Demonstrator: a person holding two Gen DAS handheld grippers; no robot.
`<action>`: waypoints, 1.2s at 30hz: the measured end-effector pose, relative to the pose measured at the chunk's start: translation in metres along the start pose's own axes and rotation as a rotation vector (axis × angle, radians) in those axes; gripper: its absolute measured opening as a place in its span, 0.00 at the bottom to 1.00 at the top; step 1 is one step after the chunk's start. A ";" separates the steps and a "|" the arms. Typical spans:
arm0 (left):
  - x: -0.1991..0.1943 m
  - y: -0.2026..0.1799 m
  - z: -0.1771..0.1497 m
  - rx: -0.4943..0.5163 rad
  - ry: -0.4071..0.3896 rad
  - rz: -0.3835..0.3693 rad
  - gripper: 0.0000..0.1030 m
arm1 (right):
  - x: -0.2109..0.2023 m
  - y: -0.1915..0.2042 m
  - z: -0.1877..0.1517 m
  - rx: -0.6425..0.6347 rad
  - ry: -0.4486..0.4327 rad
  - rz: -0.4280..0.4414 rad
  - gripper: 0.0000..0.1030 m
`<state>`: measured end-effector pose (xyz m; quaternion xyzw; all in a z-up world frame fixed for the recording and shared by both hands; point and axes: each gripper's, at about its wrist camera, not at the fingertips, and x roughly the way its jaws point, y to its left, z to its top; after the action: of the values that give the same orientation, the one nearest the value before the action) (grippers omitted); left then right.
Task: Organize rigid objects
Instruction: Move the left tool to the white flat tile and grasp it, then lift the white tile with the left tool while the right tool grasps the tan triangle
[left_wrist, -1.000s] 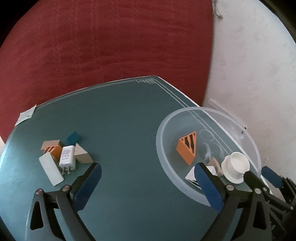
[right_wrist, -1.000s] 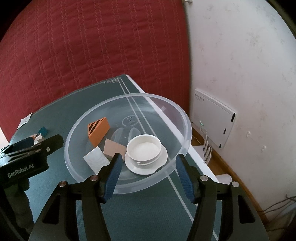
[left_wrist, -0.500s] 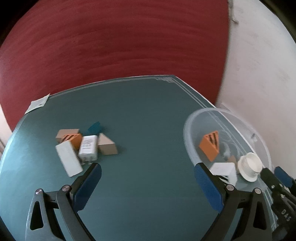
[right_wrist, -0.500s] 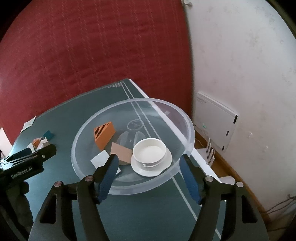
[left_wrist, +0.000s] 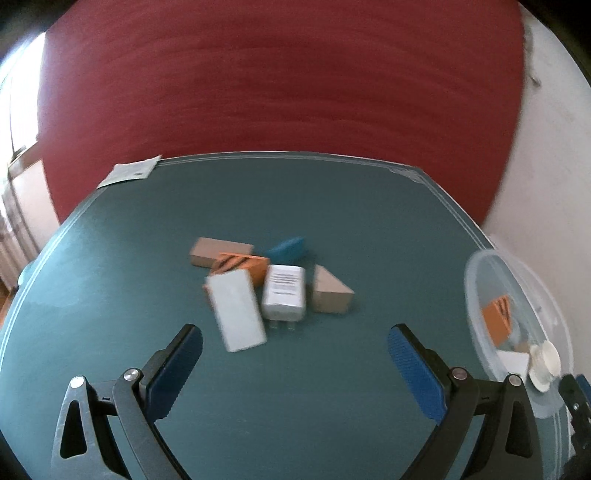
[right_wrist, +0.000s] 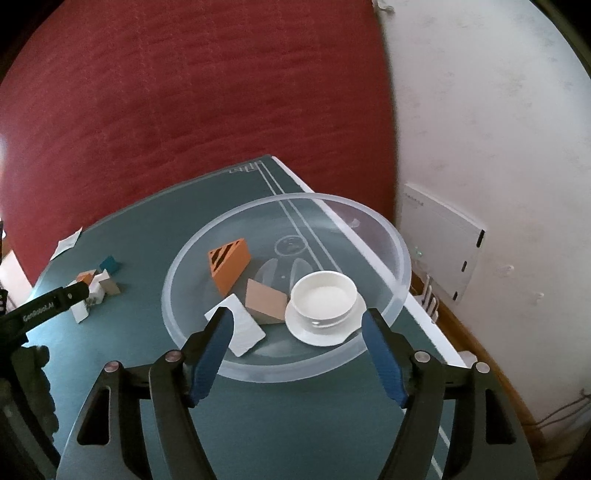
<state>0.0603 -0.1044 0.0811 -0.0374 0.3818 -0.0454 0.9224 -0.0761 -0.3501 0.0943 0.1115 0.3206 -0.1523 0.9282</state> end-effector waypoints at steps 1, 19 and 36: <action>0.001 0.004 0.001 -0.009 -0.001 0.007 0.99 | 0.000 0.000 0.000 0.000 0.000 0.002 0.71; 0.035 0.047 0.013 -0.082 0.028 0.151 0.95 | -0.005 0.013 -0.003 -0.015 0.006 0.036 0.71; 0.048 0.055 0.003 -0.071 0.089 0.081 0.34 | -0.003 0.029 -0.008 -0.028 0.031 0.056 0.71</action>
<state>0.0993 -0.0550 0.0444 -0.0526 0.4249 0.0041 0.9037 -0.0723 -0.3199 0.0931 0.1099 0.3336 -0.1199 0.9286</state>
